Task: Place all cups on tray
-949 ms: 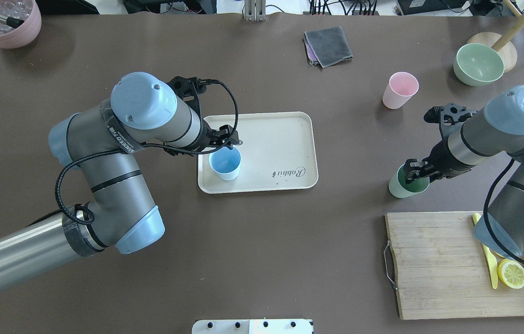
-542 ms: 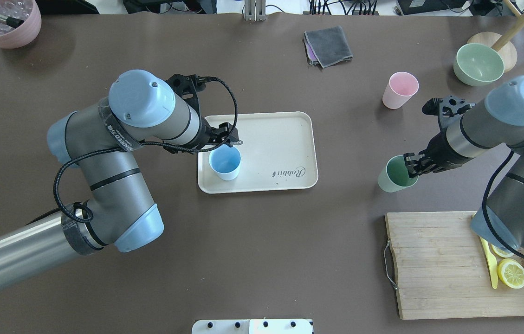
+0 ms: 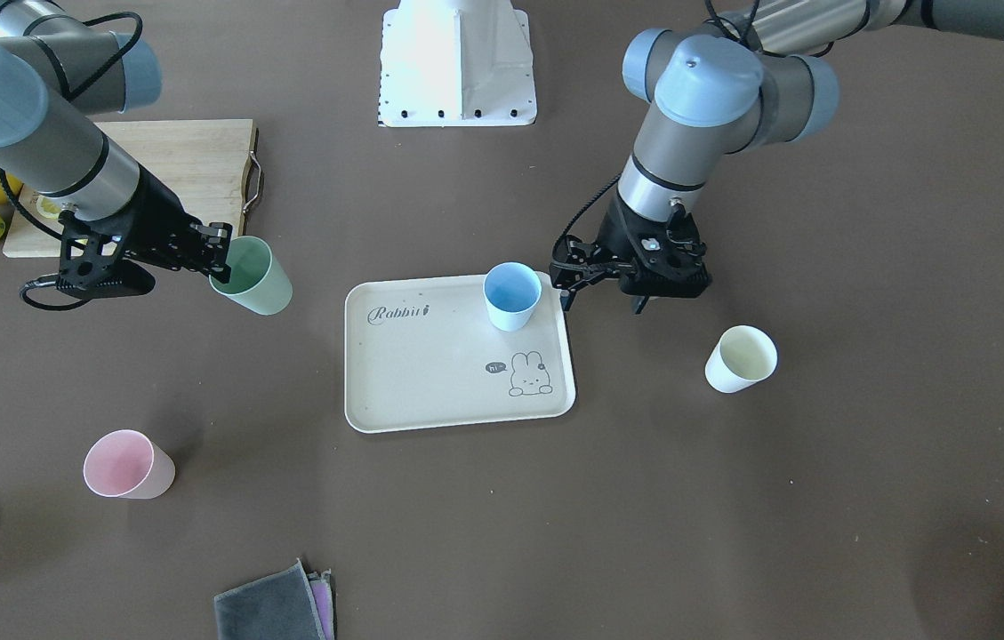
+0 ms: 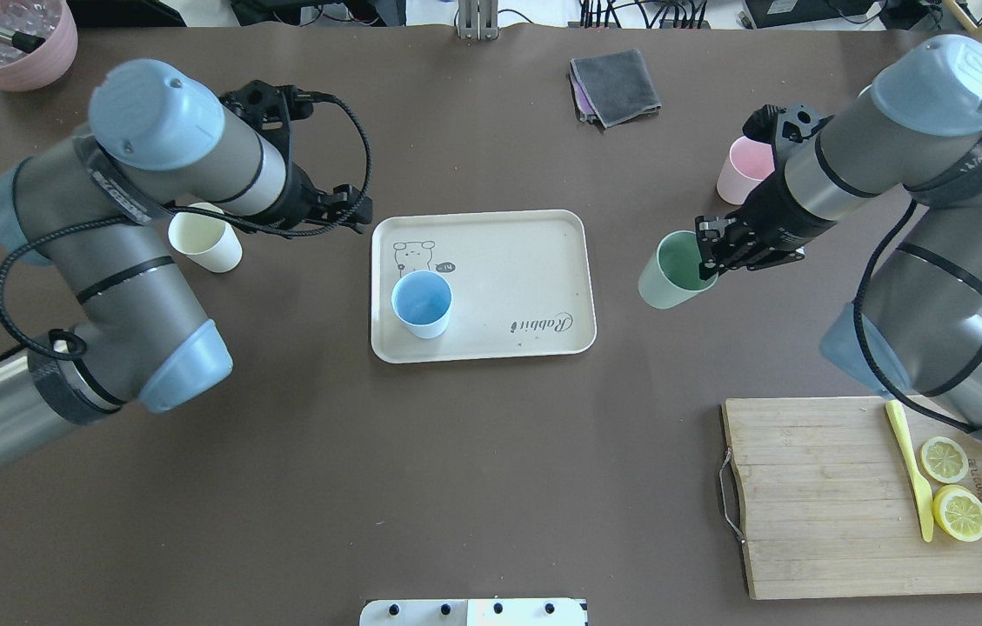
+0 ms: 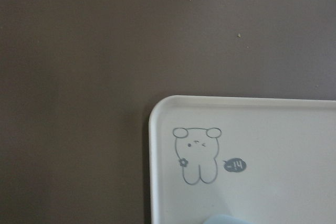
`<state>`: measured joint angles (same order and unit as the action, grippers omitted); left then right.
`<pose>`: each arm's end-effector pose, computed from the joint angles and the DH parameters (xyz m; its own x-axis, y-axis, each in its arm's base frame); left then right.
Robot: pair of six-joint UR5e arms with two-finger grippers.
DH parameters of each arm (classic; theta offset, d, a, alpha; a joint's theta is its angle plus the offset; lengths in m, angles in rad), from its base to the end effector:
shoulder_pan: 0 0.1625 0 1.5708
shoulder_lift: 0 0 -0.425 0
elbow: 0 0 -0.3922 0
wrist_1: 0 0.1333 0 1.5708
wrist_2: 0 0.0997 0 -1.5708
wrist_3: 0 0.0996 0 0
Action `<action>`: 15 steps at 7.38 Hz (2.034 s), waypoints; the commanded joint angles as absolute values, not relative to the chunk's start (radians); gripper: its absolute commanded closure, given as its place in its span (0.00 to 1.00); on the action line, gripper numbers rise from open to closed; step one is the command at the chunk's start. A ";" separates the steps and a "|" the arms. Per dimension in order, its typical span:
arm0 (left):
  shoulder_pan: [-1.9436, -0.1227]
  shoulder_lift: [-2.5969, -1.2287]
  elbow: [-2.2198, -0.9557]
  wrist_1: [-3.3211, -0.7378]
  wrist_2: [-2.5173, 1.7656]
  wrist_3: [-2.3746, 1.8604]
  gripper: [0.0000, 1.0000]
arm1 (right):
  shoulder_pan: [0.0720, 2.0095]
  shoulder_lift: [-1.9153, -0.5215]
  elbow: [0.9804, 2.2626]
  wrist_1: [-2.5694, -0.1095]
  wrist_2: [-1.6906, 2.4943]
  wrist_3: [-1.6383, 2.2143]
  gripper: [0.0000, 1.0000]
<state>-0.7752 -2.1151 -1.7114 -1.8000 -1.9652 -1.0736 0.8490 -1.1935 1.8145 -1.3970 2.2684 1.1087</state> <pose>0.4031 -0.5280 0.2551 0.5878 0.0406 -0.8080 0.1688 0.9706 0.1716 -0.3443 -0.4961 0.3117 0.5357 0.0914 0.8395 -0.0374 0.9957 -0.0846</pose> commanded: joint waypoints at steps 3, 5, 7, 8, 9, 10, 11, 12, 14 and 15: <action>-1.095 -2.002 -1.614 -1.804 -2.199 -0.593 0.03 | 0.702 -0.947 1.619 -1.421 2.097 1.251 1.00; -1.106 -1.974 -1.611 -1.815 -2.221 -0.577 0.03 | 0.654 -0.933 1.589 -1.419 2.040 1.258 1.00; -1.100 -1.974 -1.606 -1.815 -2.220 -0.583 0.03 | 0.653 -0.937 1.582 -1.419 2.042 1.255 1.00; -1.095 -1.973 -1.606 -1.815 -2.220 -0.583 0.03 | 0.653 -0.939 1.568 -1.419 2.042 1.252 0.83; -1.092 -1.967 -1.605 -1.816 -2.220 -0.601 0.03 | 0.653 -0.937 1.572 -1.417 2.042 1.259 0.01; -1.082 -1.967 -1.600 -1.818 -2.217 -0.610 0.03 | 0.657 -0.933 1.594 -1.419 2.048 1.282 0.00; -1.066 -1.967 -1.595 -1.836 -2.215 -0.633 0.03 | 0.695 -0.936 1.620 -1.431 2.087 1.281 0.00; -1.042 -1.967 -1.563 -1.894 -2.211 -0.681 0.03 | 0.739 -0.936 1.632 -1.433 2.165 1.282 0.00; -0.990 -1.956 -1.485 -2.058 -2.200 -0.774 0.03 | 0.799 -0.948 1.649 -1.434 2.213 1.276 0.00; -0.971 -1.939 -1.480 -2.066 -2.177 -0.779 0.03 | 0.831 -0.951 1.654 -1.436 2.232 1.273 0.00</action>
<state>-0.9978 -1.9543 -1.5001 -2.0239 -2.1977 -0.7534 0.7915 -0.9459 1.6468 -1.4345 2.2033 1.2772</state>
